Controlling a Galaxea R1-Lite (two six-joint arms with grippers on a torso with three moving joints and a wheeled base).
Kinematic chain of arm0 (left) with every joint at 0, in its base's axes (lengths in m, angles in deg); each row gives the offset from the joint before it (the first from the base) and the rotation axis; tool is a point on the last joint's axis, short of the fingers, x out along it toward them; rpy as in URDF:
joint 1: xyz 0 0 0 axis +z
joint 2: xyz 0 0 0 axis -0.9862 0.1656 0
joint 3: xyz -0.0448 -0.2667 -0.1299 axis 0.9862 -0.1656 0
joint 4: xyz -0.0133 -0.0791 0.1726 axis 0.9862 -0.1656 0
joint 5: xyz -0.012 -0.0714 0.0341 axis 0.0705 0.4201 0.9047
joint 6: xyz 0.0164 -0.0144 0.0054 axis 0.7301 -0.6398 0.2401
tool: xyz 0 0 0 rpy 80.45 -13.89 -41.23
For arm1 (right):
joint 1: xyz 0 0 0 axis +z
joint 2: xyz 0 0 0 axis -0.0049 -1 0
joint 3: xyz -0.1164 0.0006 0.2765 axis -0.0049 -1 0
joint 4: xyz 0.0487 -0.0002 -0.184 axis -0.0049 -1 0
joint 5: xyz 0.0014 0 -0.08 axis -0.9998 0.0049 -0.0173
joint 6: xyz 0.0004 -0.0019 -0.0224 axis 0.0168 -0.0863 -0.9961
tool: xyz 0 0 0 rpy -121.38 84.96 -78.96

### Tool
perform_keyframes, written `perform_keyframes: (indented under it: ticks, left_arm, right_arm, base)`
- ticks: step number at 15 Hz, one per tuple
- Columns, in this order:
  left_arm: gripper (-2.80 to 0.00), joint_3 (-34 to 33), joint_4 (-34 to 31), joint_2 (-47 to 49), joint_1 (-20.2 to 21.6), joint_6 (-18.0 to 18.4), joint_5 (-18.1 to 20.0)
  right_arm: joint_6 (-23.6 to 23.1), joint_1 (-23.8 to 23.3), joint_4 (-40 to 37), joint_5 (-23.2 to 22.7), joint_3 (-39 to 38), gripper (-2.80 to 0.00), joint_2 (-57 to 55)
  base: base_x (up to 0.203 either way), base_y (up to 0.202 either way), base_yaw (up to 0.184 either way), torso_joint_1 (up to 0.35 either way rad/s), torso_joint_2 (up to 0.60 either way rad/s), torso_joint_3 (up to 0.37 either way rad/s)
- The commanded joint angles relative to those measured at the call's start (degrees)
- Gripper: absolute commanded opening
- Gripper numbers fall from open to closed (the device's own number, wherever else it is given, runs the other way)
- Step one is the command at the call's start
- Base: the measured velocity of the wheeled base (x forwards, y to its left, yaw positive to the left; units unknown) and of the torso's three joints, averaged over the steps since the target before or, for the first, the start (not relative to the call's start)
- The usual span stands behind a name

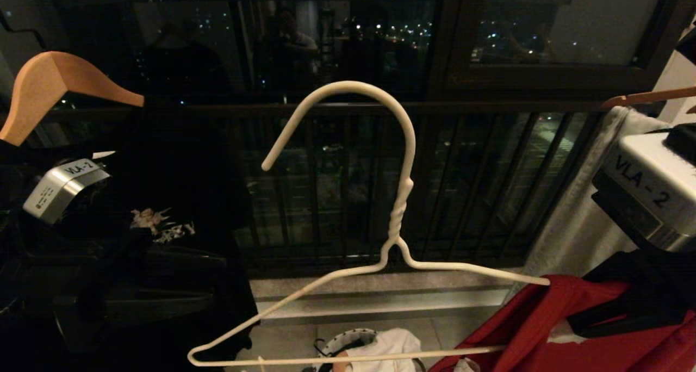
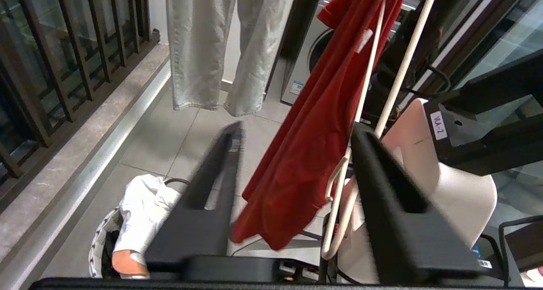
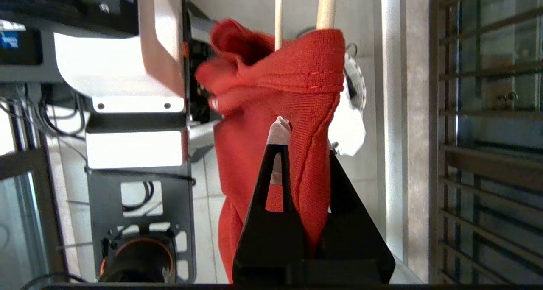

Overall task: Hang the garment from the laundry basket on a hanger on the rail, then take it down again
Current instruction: Take the clothes off the clothes rack

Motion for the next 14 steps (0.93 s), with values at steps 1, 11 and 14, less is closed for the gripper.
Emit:
perform_keyframes:
  ticks: [1,11,14]
  left_arm:
    - [0.0,-0.42,0.08,-0.52,-0.94,0.13,0.41]
    - [0.0,-1.68,0.85,-1.59,-3.33,1.62,0.33]
    - [0.0,-1.94,1.03,-0.36,-3.79,2.0,0.2]
  right_arm:
    - [-0.29,-0.99,0.46,-0.97,0.07,-2.8,-0.14]
    - [-0.58,-4.14,2.62,-2.59,0.07,-2.8,-0.51]
    - [-0.58,-4.14,2.71,-3.56,0.07,-2.8,-0.51]
  base:
    - [0.0,0.0,0.0,0.0,0.0,0.0]
    - [0.0,0.0,0.0,0.0,0.0,0.0]
    - [0.0,0.0,0.0,0.0,0.0,0.0]
